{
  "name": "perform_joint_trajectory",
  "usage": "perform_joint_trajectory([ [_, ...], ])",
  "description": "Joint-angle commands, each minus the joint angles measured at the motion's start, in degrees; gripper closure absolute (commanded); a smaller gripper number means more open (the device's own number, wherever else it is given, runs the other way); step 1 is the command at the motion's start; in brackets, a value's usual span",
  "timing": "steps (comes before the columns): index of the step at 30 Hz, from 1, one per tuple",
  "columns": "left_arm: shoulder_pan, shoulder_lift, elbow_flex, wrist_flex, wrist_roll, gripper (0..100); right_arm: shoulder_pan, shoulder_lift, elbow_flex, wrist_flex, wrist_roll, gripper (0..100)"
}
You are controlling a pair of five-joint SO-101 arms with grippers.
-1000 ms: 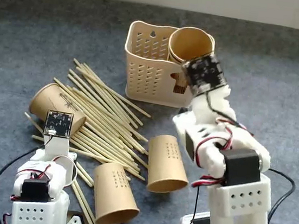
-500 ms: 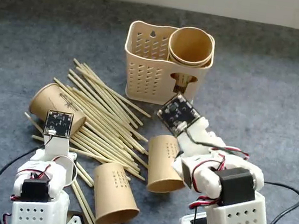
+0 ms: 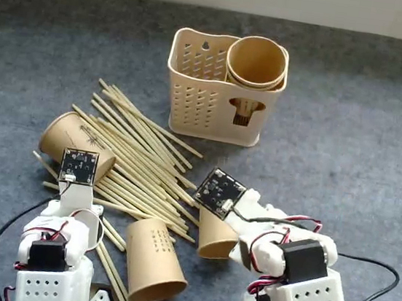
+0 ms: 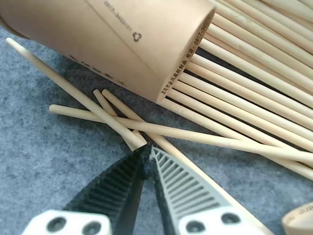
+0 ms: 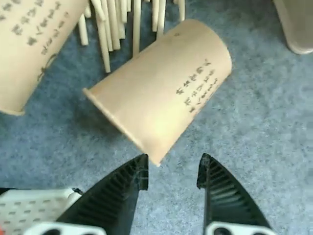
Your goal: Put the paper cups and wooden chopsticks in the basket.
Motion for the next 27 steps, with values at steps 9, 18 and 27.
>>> perform_joint_trajectory([
  [9, 0.0, -0.4, 1.1, 0.4, 0.4, 99, -12.0, -0.5, 1.7, -1.4, -2.9, 82.4],
  [18, 0.0, -0.4, 1.1, 0.4, 0.4, 99, -3.6, -0.8, 8.0, -13.4, -3.1, 82.8],
  [27, 0.0, -0.4, 1.1, 0.4, 0.4, 99, -1.9, -0.8, 7.7, -17.4, -8.4, 82.9],
])
